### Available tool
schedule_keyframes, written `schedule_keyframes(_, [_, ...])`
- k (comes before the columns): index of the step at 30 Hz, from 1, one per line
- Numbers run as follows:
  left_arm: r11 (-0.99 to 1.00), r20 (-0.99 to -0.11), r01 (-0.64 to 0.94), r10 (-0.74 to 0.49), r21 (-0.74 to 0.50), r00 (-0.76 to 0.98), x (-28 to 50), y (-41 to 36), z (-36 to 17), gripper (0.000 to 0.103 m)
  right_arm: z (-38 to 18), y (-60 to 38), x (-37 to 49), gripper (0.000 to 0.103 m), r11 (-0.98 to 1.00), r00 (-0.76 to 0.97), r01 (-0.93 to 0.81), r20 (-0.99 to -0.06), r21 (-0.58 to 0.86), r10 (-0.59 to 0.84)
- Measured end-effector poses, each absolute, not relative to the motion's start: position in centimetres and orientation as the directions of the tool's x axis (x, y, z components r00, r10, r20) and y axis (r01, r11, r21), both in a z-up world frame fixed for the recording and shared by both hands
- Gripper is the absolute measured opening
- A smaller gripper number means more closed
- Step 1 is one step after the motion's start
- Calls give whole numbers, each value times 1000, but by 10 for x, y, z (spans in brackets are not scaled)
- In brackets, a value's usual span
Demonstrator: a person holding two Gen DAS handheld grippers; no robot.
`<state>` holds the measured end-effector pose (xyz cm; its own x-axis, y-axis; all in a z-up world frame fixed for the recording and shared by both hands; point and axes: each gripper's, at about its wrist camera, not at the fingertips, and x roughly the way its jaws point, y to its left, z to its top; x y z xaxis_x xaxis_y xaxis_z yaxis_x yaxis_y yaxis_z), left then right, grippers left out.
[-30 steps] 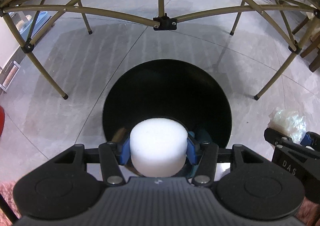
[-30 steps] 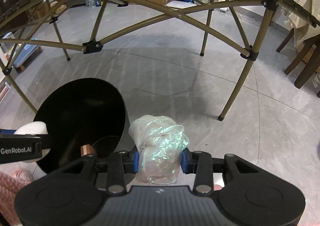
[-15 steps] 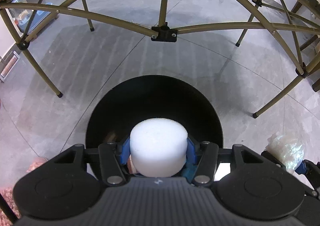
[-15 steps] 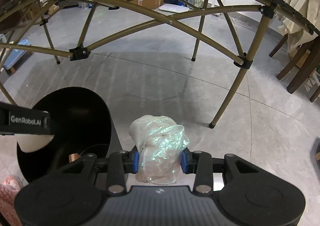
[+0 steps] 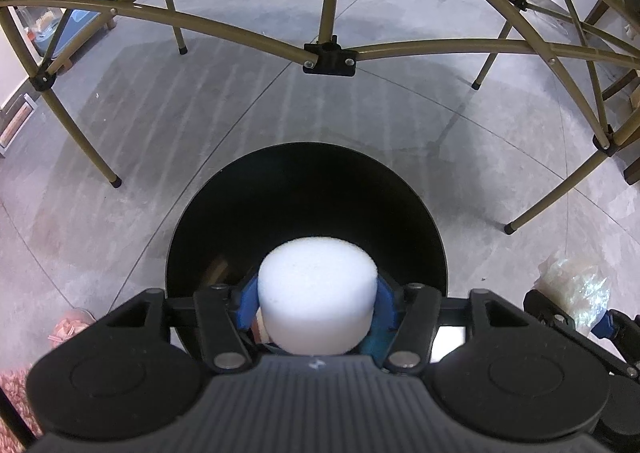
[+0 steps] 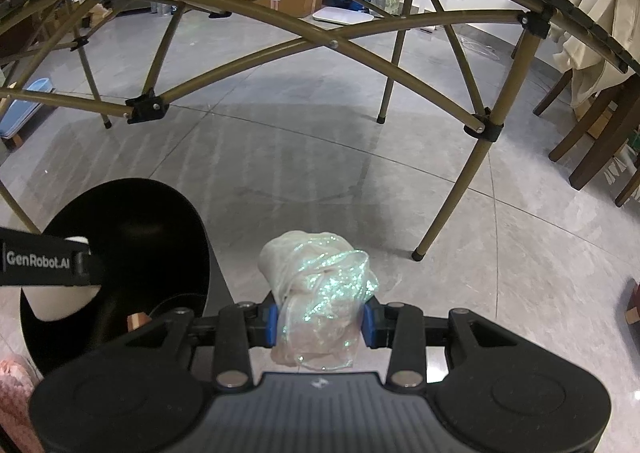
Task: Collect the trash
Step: 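Lower the white sponge into the bin and open the left tool, then lower the plastic bag into the bin and open the right tool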
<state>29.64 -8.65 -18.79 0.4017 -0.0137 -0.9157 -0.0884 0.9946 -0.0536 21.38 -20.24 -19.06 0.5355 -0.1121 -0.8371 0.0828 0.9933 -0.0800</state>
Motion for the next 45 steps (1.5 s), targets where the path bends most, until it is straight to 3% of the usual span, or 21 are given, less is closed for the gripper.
schedule_keyframes(1, [994,-917,-91,-18,-59,398,297,-86,-188,79,-191,-202,214,37,993,535,82,-837,-80,-111])
schedule_keyframes(2, [993,-918,-96,-21,-65,397,297,-85,-188,100,-191,-203,213,37,994,535,81,-837,-78,-110])
schedule_keyframes(3, [993,-917,-101,-22,-67,398,296,-84,-188,103,-190,-203,213,37,994,536,81,-837,-78,-109])
schedule_keyframes(29, [997,-903,-72,35,4,429,284,-51,-173,103,-189,-190,212,37,998,535,41,-843,-40,-56])
schedule_keyframes(45, [983,-891,-174,137,66,433,277,20,-172,103,-182,-137,221,38,998,514,-59,-856,39,64])
